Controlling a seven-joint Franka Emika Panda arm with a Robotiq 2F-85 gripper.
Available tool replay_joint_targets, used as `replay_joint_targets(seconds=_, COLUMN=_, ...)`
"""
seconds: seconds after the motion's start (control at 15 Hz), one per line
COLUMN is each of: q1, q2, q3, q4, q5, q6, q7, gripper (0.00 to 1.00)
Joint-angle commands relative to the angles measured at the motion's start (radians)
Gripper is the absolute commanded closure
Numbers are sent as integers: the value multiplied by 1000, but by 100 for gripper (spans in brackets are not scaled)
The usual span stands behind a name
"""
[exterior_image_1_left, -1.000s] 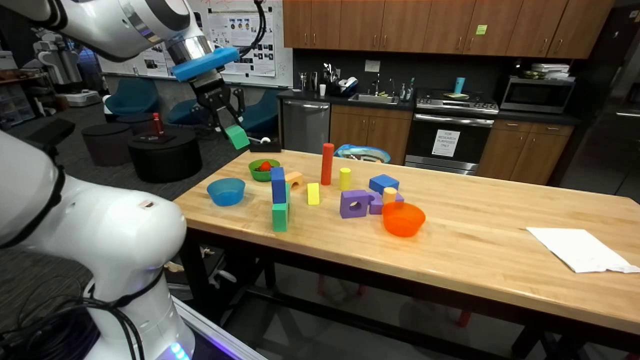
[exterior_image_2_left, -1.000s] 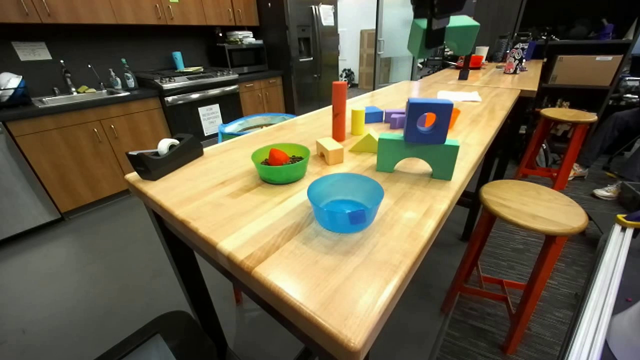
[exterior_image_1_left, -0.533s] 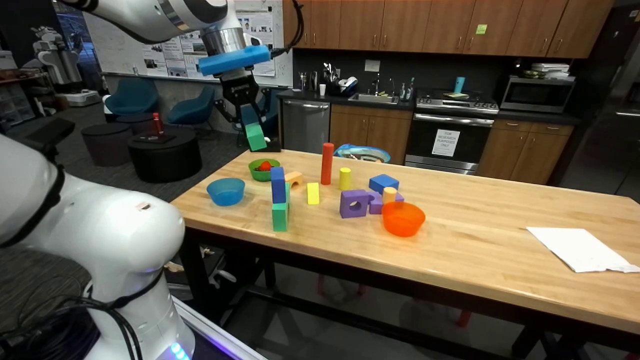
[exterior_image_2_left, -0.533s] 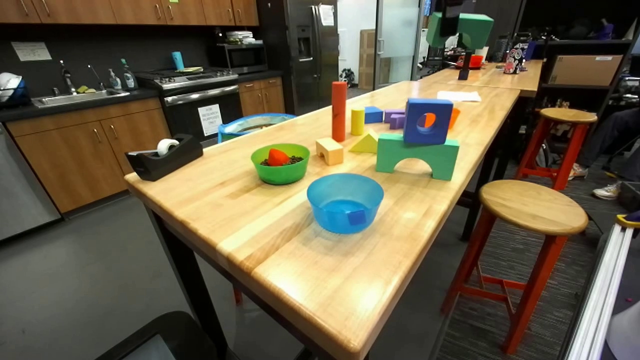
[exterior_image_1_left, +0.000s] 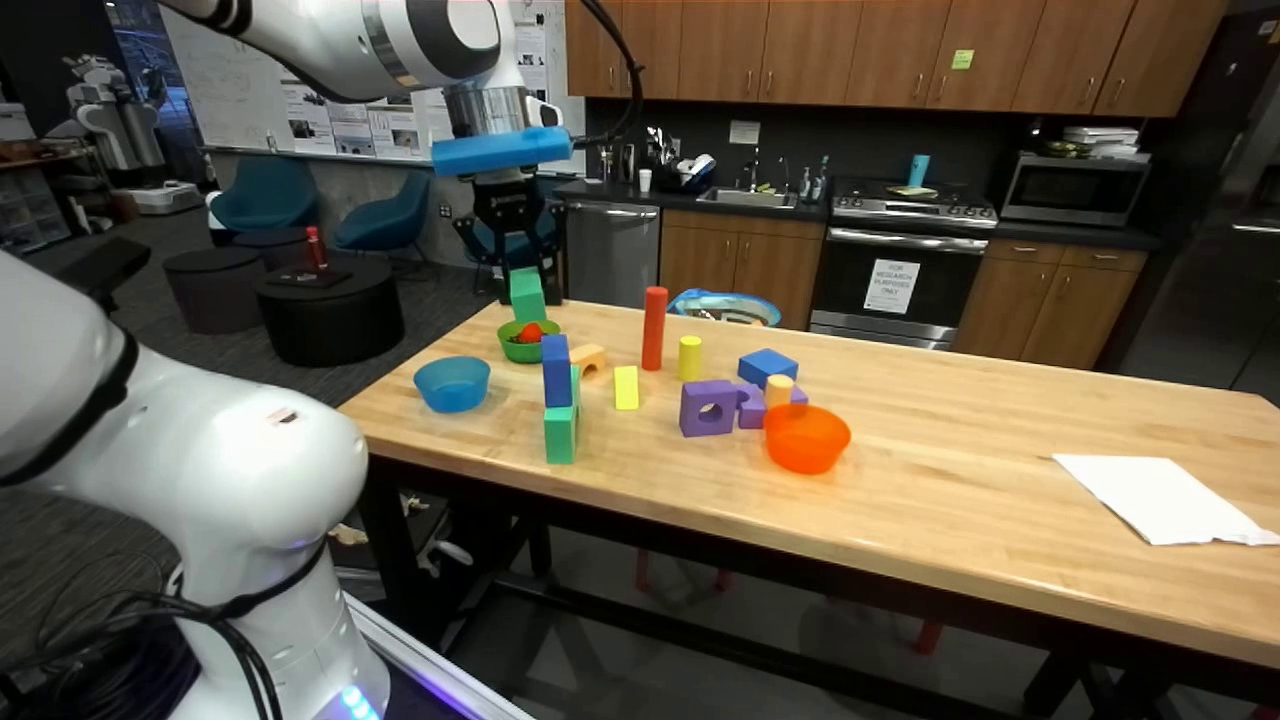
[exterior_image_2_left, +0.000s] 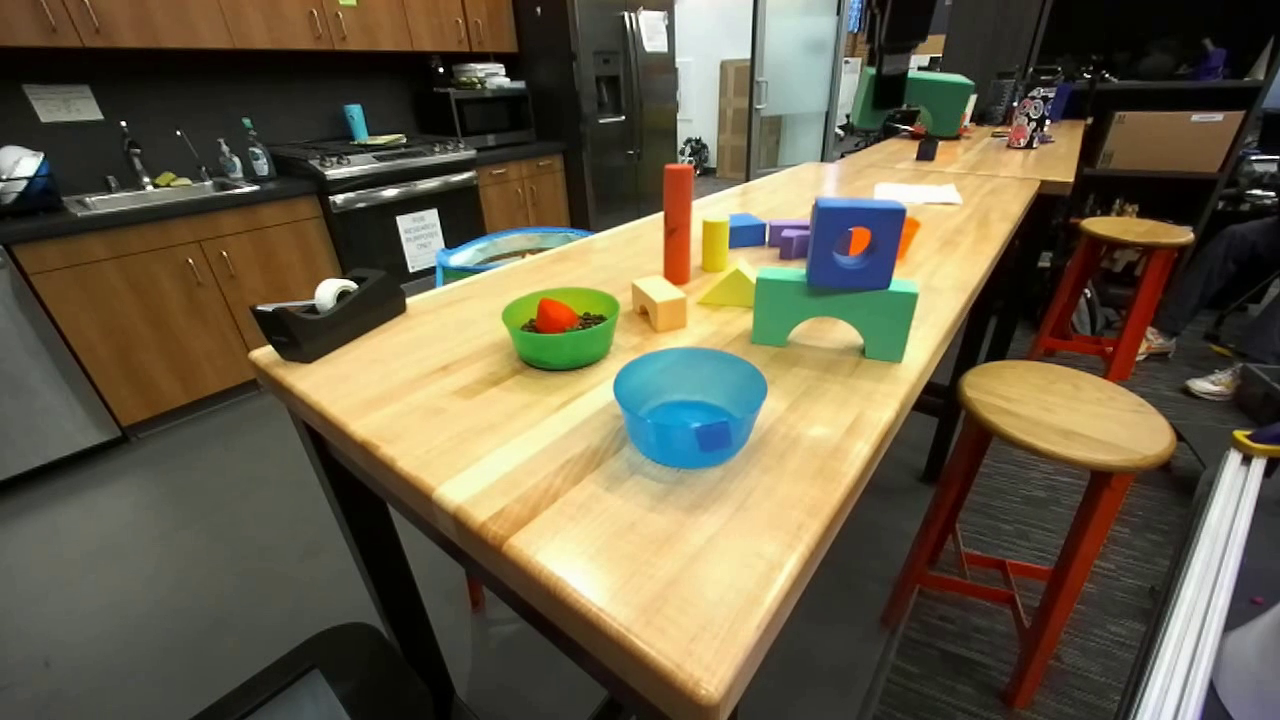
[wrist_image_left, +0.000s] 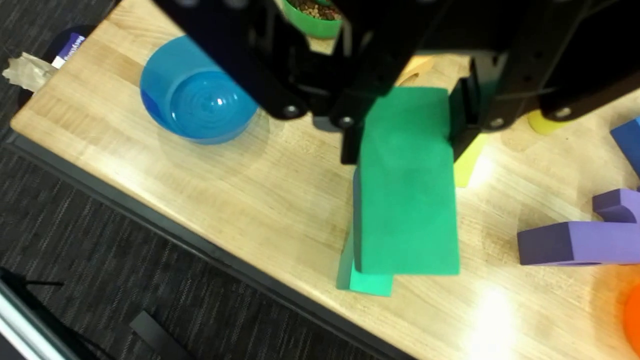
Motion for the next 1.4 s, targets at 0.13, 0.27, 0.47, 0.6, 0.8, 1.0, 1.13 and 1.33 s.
replay_joint_targets(seconds=0.13, q1=-32, q2=82, q3=2, q4=10, q5=7, q6=61, q7=-6, gripper=84)
replay_joint_targets(seconds=0.27, q1=-41, q2=99, q3=2, q4=11, q5=8, q6=74, q7=-9, gripper=84)
replay_joint_targets(seconds=0.47, q1=-52, q2=127, q3=3, q4=14, q5=8, q6=90, q7=-9, gripper=84)
replay_joint_targets(seconds=0.6, q1=-56, q2=139, q3=5, q4=15, q5=9, q6=98, q7=-8, gripper=84)
replay_joint_targets(seconds=0.8, q1=-60, q2=158, q3=9, q4=19, q5=6, q6=109, q7=-6, gripper=84)
replay_joint_targets(seconds=1.0, q1=-61, q2=172, q3=11, q4=23, q5=7, q6=114, q7=-7, gripper=84)
replay_joint_targets(seconds=1.13, q1=-62, q2=178, q3=11, q4=25, q5=7, q6=117, q7=-9, gripper=84)
replay_joint_targets(seconds=1.33, q1=-63, q2=185, q3=9, q4=27, q5=8, q6=118, q7=-11, gripper=84)
